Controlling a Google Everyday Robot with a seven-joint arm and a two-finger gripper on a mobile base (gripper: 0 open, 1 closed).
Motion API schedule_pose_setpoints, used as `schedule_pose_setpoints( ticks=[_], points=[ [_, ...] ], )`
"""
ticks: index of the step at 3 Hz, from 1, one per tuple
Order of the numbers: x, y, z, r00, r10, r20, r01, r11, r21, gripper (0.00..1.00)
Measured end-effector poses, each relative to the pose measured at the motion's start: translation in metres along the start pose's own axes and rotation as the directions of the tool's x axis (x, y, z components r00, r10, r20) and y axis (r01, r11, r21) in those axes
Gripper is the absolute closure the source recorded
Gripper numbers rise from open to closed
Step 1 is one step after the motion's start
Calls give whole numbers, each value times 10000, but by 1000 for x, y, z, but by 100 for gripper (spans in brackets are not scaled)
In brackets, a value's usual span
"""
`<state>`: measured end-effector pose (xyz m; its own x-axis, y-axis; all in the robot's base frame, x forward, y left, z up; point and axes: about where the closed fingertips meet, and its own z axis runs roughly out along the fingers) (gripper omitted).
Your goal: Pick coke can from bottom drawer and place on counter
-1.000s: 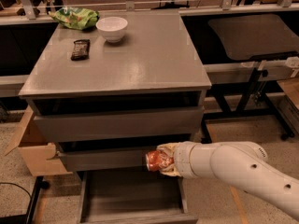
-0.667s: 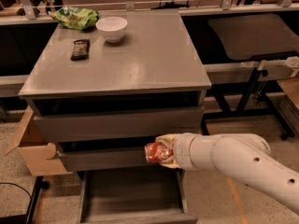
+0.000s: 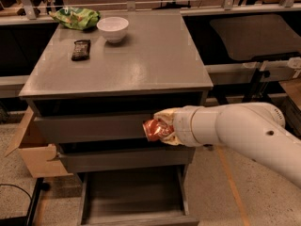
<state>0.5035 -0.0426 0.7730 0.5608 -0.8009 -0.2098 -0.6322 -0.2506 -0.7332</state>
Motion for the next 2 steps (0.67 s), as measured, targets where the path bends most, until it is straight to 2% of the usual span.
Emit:
schedule_pose_setpoints(
  ticks=[1, 2],
  points=[
    [0, -35, -15, 9981, -582, -212, 585, 9982, 118, 100],
    [4, -83, -27, 9936, -1080, -334, 1089, 9937, 270, 100]
  ],
)
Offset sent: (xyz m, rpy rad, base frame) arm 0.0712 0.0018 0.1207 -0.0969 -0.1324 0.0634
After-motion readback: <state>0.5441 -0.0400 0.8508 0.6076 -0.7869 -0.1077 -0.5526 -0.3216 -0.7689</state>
